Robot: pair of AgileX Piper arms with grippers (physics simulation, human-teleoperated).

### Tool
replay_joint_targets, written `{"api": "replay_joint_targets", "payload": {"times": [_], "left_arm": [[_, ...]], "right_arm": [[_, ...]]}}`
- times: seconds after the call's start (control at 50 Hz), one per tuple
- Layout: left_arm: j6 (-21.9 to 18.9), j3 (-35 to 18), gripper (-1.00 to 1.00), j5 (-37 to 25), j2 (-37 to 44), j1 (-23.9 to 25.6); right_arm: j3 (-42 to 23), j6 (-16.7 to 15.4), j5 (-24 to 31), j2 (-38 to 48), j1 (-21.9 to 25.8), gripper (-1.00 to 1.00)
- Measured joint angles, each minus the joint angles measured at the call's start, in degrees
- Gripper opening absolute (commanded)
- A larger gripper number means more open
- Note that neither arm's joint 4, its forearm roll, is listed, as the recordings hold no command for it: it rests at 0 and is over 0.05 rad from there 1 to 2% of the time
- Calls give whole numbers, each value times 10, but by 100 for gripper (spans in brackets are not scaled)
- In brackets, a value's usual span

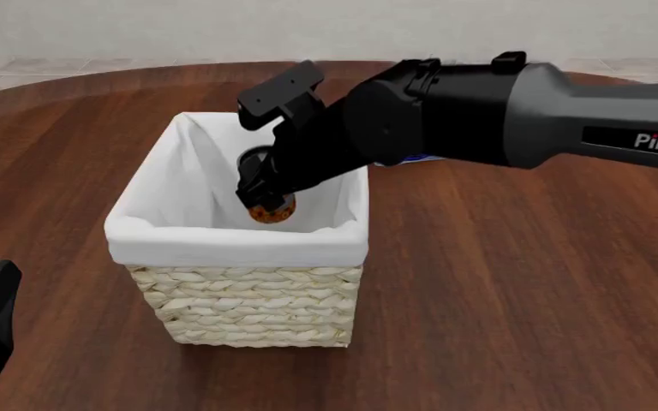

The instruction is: Pick up the alphabet soup and put it in the basket.

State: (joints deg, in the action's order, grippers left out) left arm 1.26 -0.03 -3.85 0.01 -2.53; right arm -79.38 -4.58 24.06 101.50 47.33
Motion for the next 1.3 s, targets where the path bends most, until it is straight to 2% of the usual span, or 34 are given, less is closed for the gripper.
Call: {"api": "replay_joint_targets", "payload": {"times": [0.64, 0.66, 1.3], "left_arm": [[-1, 0, 100, 0, 0, 1], [-1, 0, 100, 0, 0, 1], [1, 0, 100, 1, 0, 1]], "right_arm": [[10, 6, -10, 6, -1, -100], [10, 7, -10, 7, 0, 100], [6, 15, -9, 1, 3, 100]]}}
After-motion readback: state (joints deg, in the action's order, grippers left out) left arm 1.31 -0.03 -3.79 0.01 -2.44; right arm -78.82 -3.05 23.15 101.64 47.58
